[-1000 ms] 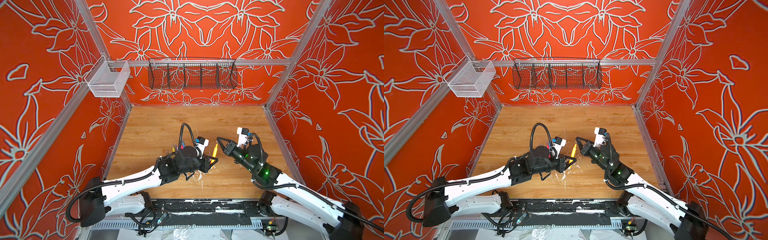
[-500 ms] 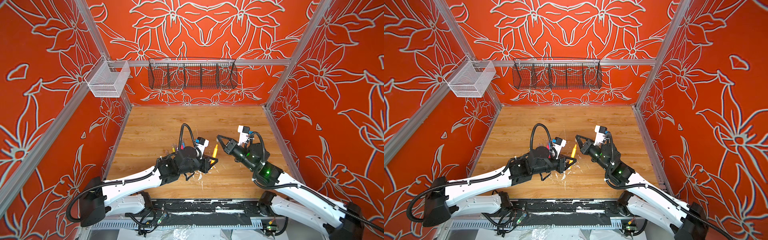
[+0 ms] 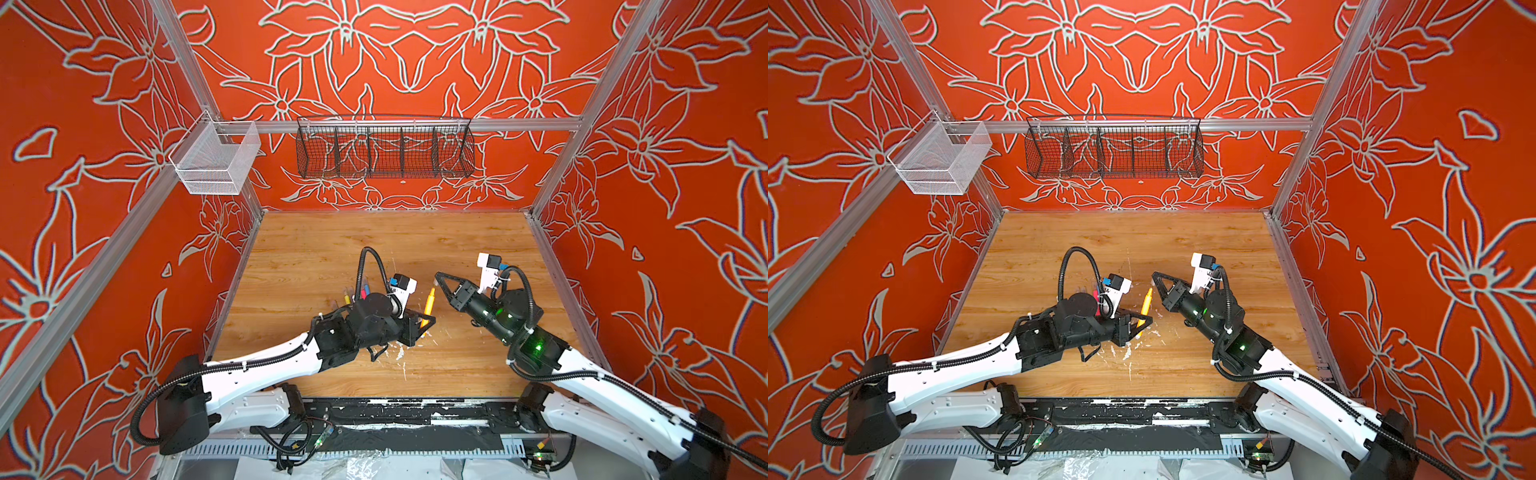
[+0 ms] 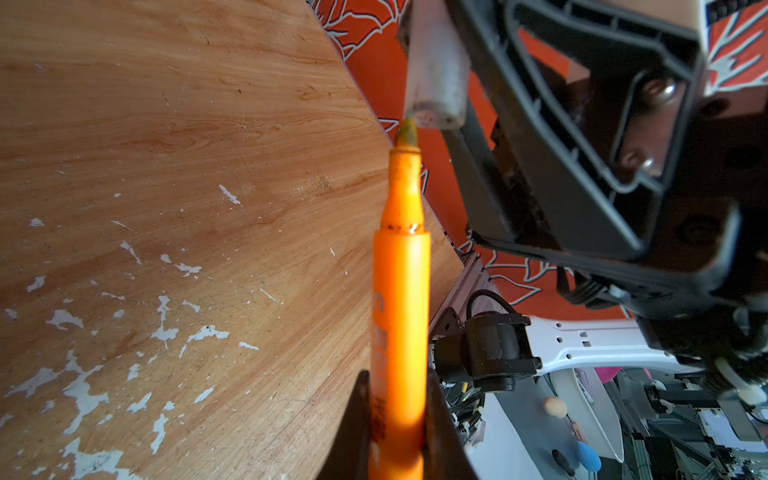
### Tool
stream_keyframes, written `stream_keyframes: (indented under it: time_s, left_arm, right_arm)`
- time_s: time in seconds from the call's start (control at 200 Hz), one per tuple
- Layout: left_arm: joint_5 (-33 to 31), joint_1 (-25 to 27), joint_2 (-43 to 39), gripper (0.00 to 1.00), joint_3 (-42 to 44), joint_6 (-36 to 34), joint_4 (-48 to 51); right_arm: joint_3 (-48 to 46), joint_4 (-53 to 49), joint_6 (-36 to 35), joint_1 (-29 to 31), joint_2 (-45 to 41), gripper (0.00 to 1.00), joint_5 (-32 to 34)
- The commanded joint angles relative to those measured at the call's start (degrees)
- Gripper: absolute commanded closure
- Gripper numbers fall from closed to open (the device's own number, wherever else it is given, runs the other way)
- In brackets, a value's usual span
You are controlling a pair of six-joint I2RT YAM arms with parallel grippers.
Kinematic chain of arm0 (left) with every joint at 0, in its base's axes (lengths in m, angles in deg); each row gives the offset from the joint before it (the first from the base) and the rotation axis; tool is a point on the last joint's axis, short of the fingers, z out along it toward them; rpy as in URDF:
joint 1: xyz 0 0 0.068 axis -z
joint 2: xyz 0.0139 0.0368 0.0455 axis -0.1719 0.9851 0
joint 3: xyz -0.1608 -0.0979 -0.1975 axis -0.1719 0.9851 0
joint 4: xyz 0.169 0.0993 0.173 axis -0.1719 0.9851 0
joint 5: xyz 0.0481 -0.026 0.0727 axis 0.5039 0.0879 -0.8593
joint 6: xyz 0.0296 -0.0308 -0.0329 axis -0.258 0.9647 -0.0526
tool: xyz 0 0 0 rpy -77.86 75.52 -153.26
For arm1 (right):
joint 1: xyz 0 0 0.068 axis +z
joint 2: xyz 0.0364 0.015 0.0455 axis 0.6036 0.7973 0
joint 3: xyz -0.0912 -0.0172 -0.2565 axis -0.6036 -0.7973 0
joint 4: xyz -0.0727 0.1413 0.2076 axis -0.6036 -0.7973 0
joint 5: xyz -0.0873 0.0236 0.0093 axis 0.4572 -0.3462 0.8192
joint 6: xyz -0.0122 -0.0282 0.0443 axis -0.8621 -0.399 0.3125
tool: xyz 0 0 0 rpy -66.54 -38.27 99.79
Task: Insert the pens into the pen caps
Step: 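Lower the cap onto the orange marker tip with the right gripper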
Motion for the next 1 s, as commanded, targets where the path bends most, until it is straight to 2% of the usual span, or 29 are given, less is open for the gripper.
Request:
stream_keyframes:
  time_s: [0.0,0.475,0.721,0.831,0.996]
  left_arm:
    - [0.64,0.12,-0.42,1.00,0.56,-0.33,-2.41]
    - [-2.11,-0.25,-1.44,1.00,0.83,-0.77,-1.79]
    - [4.72,-6.38,-1.45,1.00,1.97,1.59,-6.11]
    - [7.29,-7.00,-1.18,1.00,1.89,1.14,-7.58]
    - [7.27,-7.01,-0.06,1.00,1.49,0.30,-8.03]
  right_arm:
    - [-1.41,1.47,0.75,-0.21,0.54,1.00,-1.26]
    - [-4.44,4.19,3.30,0.58,0.94,1.00,-7.18]
    - [-13.80,15.08,4.21,1.08,-2.69,1.00,-8.98]
    - [-14.56,14.31,4.14,1.27,-4.11,1.00,-10.04]
    - [-13.30,13.50,3.41,2.55,-3.35,0.98,-12.67]
